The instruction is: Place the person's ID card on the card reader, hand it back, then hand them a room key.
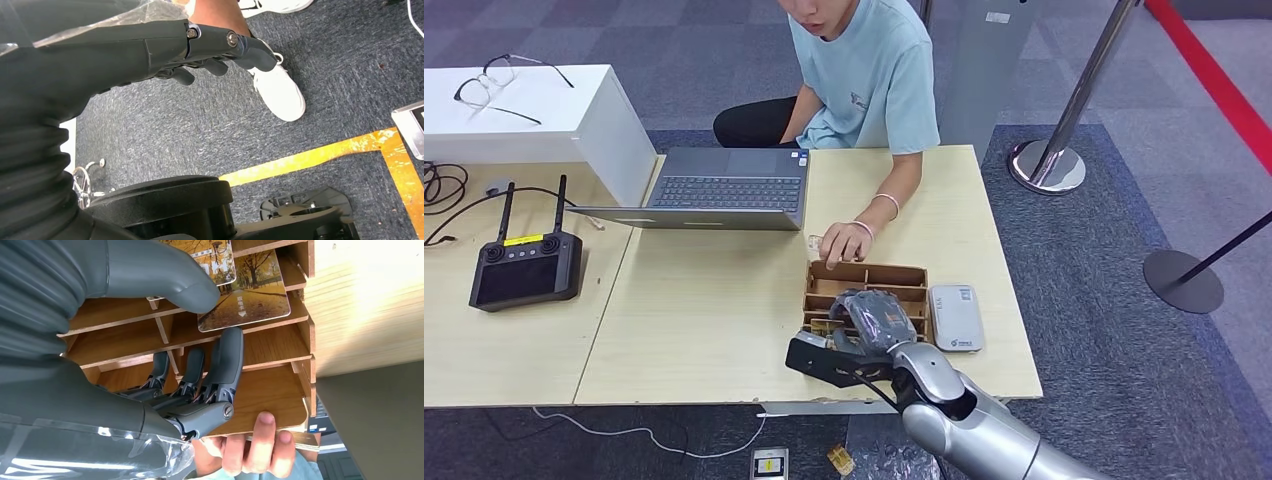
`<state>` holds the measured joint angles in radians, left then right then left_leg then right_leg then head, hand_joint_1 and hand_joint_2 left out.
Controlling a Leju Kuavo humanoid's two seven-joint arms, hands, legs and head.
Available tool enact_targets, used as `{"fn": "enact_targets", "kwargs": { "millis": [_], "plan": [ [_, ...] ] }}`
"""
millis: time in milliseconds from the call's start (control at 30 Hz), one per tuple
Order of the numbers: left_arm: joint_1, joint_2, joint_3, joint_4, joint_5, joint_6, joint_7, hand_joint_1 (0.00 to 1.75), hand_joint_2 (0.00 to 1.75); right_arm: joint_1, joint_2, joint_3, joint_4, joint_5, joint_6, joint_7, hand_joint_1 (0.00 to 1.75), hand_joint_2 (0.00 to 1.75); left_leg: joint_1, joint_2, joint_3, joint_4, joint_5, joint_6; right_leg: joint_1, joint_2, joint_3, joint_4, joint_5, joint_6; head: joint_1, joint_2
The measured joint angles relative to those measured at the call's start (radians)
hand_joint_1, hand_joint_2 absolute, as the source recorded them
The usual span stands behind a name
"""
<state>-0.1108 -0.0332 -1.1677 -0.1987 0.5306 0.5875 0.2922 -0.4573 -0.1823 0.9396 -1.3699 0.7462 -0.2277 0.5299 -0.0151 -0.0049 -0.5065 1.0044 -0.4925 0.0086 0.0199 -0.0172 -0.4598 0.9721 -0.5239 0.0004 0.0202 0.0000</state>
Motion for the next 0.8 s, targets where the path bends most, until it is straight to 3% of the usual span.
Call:
{"fn": "enact_targets", "kwargs": {
  "millis": [500,533,700,800],
  "plan": [
    [0.000,0.000,0.000,0.000,-0.003,-0.001,0.003,0.00,1.75,0.001,0.007,0.001,0.012,-0.016,-0.005,-0.009,1.01,1.75,0.000,0.000,0.000,0.000,0.000,0.000,0.000,0.000,0.000,0.000,0.000,0.000,0.000,0.000],
    [0.000,0.000,0.000,0.000,-0.003,-0.001,0.003,0.00,1.75,0.001,0.008,0.001,0.014,-0.017,-0.005,-0.011,1.05,1.75,0.000,0.000,0.000,0.000,0.000,0.000,0.000,0.000,0.000,0.000,0.000,0.000,0.000,0.000],
    [0.000,0.000,0.000,0.000,-0.002,0.000,0.005,0.00,1.75,0.002,0.014,-0.001,0.025,-0.020,-0.007,-0.018,1.60,1.75,0.000,0.000,0.000,0.000,0.000,0.000,0.000,0.000,0.000,0.000,0.000,0.000,0.000,0.000],
    [-0.001,0.000,0.000,0.000,-0.001,0.000,0.009,0.00,1.75,0.003,0.019,-0.002,0.030,-0.020,-0.014,-0.020,1.75,1.75,0.000,0.000,0.001,0.000,0.000,0.000,0.000,0.000,0.000,0.000,0.000,0.000,0.000,0.000]
  ]
}}
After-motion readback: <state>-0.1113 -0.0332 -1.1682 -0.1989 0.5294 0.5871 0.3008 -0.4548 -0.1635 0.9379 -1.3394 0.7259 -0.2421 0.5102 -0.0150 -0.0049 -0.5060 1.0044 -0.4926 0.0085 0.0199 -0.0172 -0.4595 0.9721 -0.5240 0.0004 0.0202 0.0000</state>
